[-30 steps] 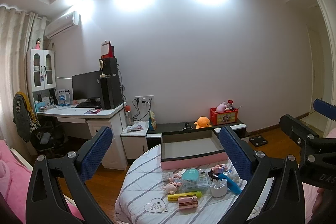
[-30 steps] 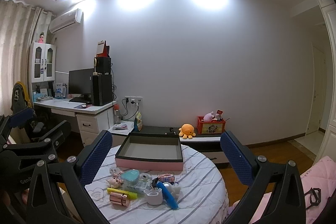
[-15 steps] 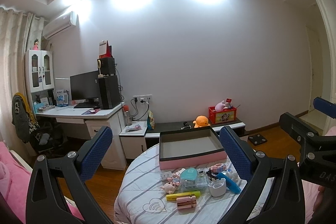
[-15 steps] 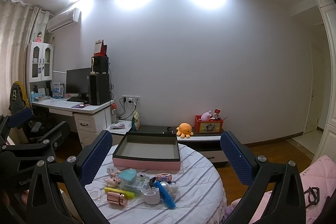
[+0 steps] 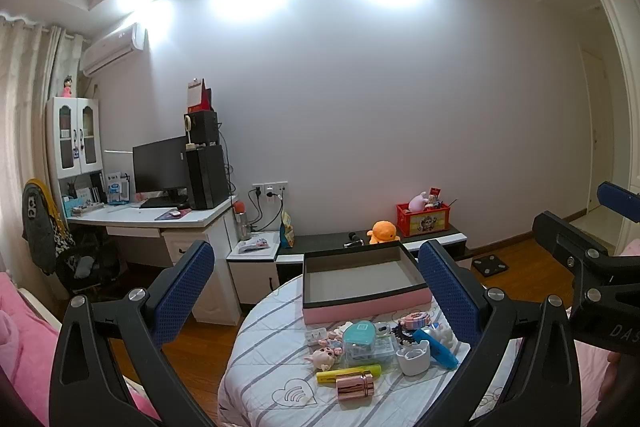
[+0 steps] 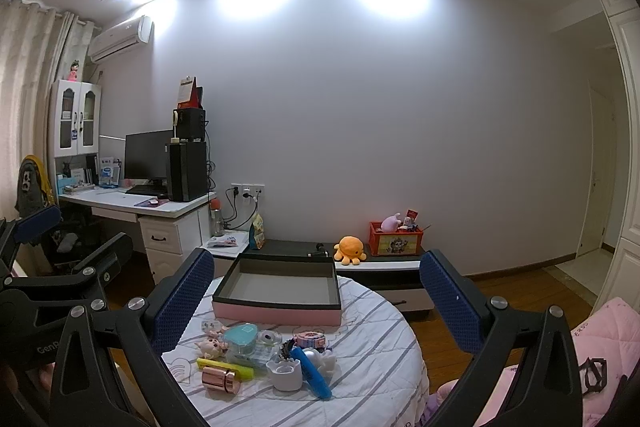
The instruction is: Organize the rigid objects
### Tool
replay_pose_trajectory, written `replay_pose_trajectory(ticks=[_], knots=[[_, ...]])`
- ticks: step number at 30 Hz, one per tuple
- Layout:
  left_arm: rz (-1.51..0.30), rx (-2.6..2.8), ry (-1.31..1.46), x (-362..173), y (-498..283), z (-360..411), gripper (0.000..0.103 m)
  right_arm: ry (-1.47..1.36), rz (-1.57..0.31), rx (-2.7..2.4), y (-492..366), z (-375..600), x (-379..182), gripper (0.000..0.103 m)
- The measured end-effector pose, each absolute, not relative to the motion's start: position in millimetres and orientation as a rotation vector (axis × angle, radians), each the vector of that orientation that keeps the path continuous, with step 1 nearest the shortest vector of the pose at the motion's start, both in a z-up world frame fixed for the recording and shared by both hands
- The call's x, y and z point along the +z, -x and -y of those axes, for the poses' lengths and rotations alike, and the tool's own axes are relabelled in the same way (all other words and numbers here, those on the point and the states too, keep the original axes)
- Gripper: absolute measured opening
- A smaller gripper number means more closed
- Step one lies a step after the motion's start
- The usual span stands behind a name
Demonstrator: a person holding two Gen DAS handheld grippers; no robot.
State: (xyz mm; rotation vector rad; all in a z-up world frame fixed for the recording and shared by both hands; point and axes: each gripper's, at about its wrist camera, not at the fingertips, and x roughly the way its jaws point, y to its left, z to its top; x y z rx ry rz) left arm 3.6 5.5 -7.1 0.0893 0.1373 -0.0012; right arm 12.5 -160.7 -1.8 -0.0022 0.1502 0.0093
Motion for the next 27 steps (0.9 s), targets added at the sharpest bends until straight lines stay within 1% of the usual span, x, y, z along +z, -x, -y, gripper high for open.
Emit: replay_pose_trajectory(ticks=[27], knots=[[-0.159,-0.004,-0.093,-9.9,-6.5,-5.9,0.103,0.018,-0.174,0.012,-15.6,156.3,-3.1,0.103]])
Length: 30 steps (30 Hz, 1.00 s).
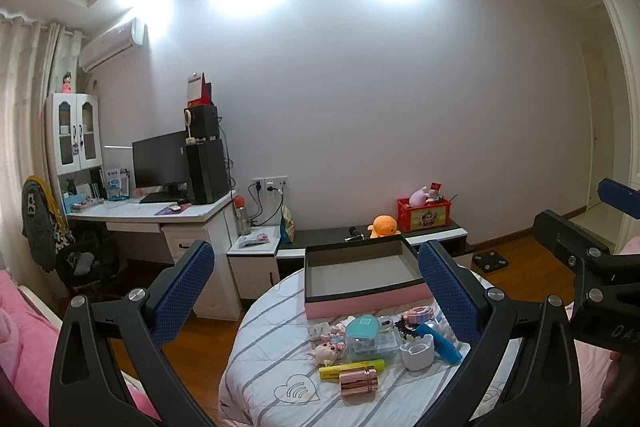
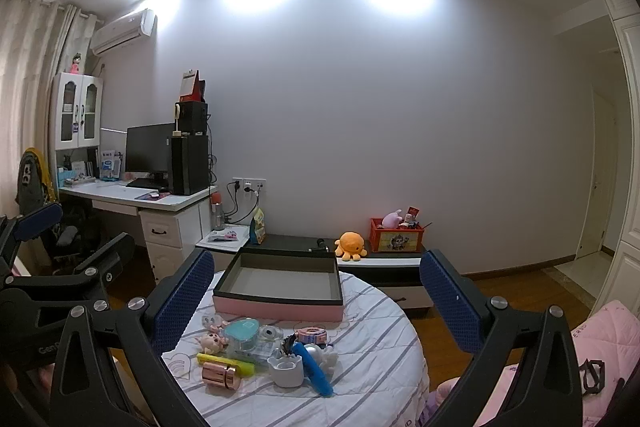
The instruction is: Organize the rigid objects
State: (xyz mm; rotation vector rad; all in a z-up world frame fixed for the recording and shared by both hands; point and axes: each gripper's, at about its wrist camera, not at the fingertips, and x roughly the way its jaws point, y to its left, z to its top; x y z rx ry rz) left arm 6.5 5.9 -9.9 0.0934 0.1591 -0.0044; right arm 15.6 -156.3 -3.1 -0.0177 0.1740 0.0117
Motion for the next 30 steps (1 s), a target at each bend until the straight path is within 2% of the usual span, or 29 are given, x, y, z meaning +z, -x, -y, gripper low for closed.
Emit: replay_pose_trajectory(ticks=[10,24,30], knots=[[-0.199,0.002,-0.096,-34.8,-27.2,-12.2,0.103,0.011,-0.212,0.013,-28.4,160.0,-20.1,0.103],[-0.632,-0.018,-0.109,-194.4,-117.7,-36.4,0.103,0.039,-0.577,-0.006,-114.5,179.1,-167.1,0.103],[-0.712,-0.084,-0.116,-225.6,-138.3,-5.8,0.103,0.026,-0.673,-0.013,-133.5,192.2,-205.9,0.103]])
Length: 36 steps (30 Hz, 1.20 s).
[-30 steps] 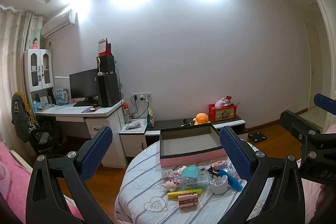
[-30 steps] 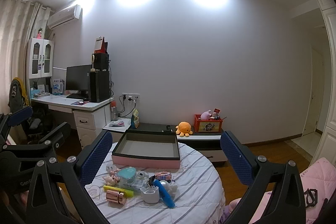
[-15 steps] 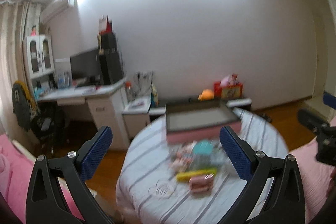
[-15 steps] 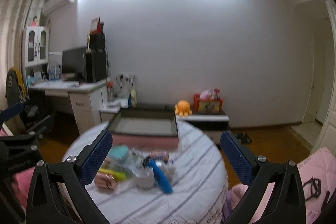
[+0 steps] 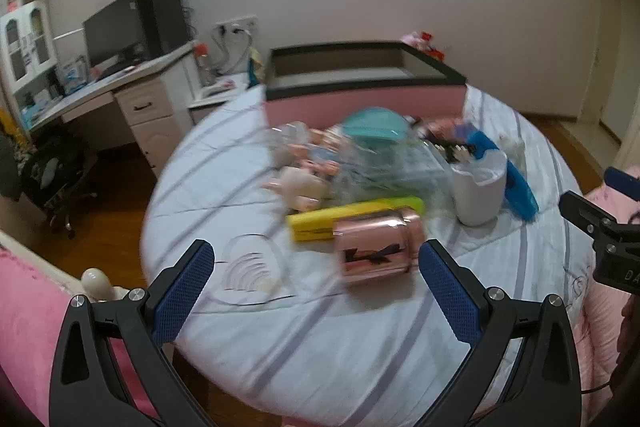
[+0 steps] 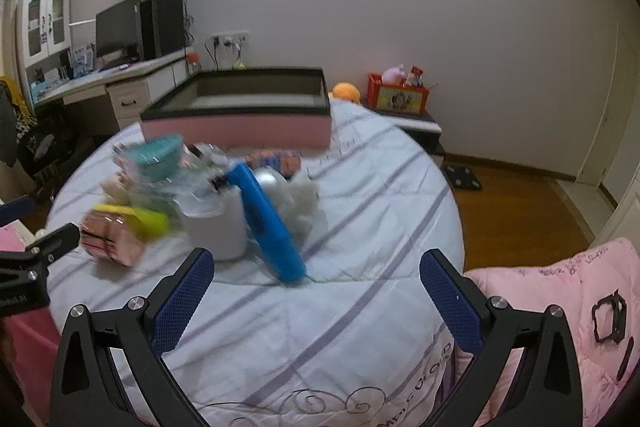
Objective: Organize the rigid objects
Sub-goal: 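Grasp the rose-gold canister with the left tool while the right tool grasps the white cup holder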
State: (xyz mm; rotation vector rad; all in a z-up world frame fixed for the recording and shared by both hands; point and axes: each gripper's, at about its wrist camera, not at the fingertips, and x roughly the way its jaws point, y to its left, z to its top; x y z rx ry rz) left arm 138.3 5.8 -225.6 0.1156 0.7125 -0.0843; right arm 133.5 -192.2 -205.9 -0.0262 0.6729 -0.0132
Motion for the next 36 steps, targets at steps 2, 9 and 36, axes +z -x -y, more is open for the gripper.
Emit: replay_pose_trajectory(ticks=[2,9,36], knots=[[-0.726,-0.076,-0.125,-232.5,-145.1,2.1,0.103,0.016,-0.689,-0.012,-138.6,198.4,-213.1,0.103],[-0.761,-0.088,-0.097,-245.7,-157.7,2.6,0.103,-0.008,-0.726,0.01,-147.6,208.0,-227.7,0.103],[-0.772,-0.134,-0.059,-253.4,-151.0,-31.9,0.06,0.003,-0.698,0.106,-144.4,165.8,-226.2,0.103]])
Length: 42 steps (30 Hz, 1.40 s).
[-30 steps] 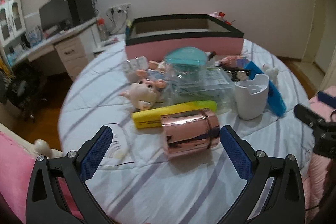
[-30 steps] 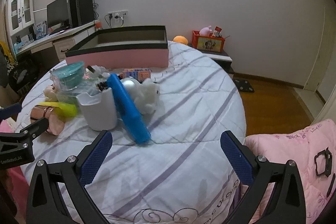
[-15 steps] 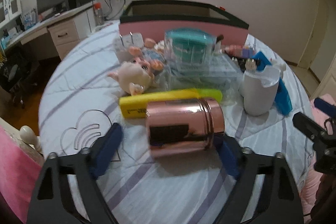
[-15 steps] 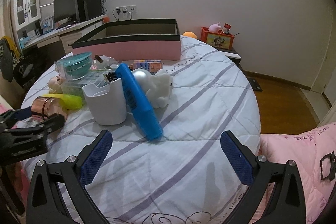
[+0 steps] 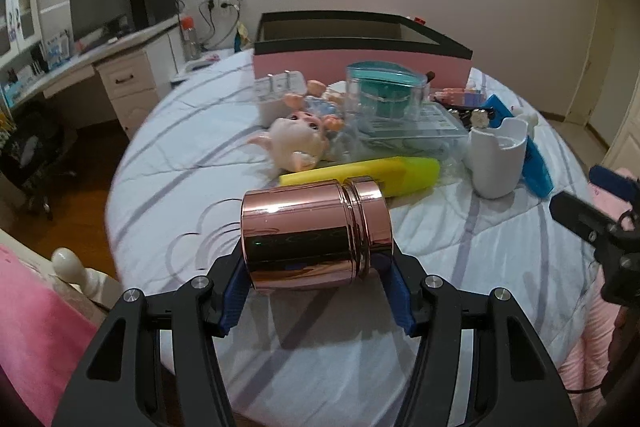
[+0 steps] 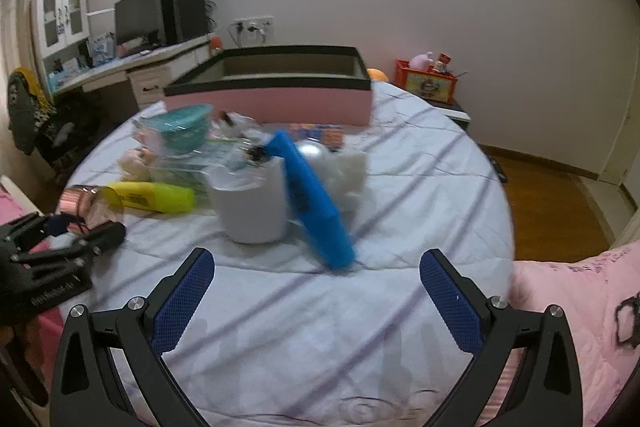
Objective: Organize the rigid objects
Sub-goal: 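Grasp the rose-gold canister with the left tool while the right tool grasps the white cup holder, then carry canister and cup holder into the pink box and release both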
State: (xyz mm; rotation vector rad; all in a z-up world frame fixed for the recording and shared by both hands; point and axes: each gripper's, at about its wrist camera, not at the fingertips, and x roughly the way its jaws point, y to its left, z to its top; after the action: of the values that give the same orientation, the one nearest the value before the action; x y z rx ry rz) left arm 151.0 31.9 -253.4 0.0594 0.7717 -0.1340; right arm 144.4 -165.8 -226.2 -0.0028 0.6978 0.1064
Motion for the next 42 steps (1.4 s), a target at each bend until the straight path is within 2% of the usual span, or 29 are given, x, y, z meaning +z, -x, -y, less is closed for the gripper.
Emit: replay_pose_trajectory(ticks=[5,7,9,11,13,15,18,22,24,42], knots=[[-0.78,-0.133,-0.06,-256.5,-150.9,-41.6,0.06,-0.008,-0.682,0.151,-154.2,144.4,-227.7,0.103],[-0.781,-0.137,-0.061,-257.9,-152.2,-44.3,0.06,-0.018,-0.69,0.183,-159.8,138.1,-230.2,0.094],[-0.788,-0.146,-0.049,-260.2,-155.0,-47.2,0.06,-0.016,-0.699,0.206,-167.0,133.6,-233.8,0.091],[-0.786,-0.15,-0.052,-261.6,-157.0,-47.5,0.06,-0.006,-0.716,0.205,-176.5,130.7,-240.6,0.082],[-0.784,-0.152,-0.061,-262.8,-159.8,-46.3,0.06,-0.016,-0.74,0.21,-187.5,131.7,-247.3,0.065],[-0.791,-0.161,-0.056,-264.4,-163.9,-47.2,0.062,-0.003,-0.772,0.192,-196.6,130.3,-253.4,0.061],[-0.791,-0.167,-0.054,-265.2,-168.1,-48.0,0.063,-0.004,-0.783,0.201,-203.2,128.8,-255.4,0.061],[-0.778,-0.17,-0.055,-264.5,-168.9,-46.9,0.059,0.011,-0.791,0.208,-208.3,125.4,-252.8,0.061],[-0.775,-0.174,-0.066,-263.8,-168.5,-46.0,0.058,0.002,-0.795,0.213,-210.2,128.8,-252.9,0.054],[-0.72,-0.243,-0.076,-227.2,-154.2,-18.6,0.058,-0.096,-0.715,0.327,-173.1,153.6,-232.2,0.054]])
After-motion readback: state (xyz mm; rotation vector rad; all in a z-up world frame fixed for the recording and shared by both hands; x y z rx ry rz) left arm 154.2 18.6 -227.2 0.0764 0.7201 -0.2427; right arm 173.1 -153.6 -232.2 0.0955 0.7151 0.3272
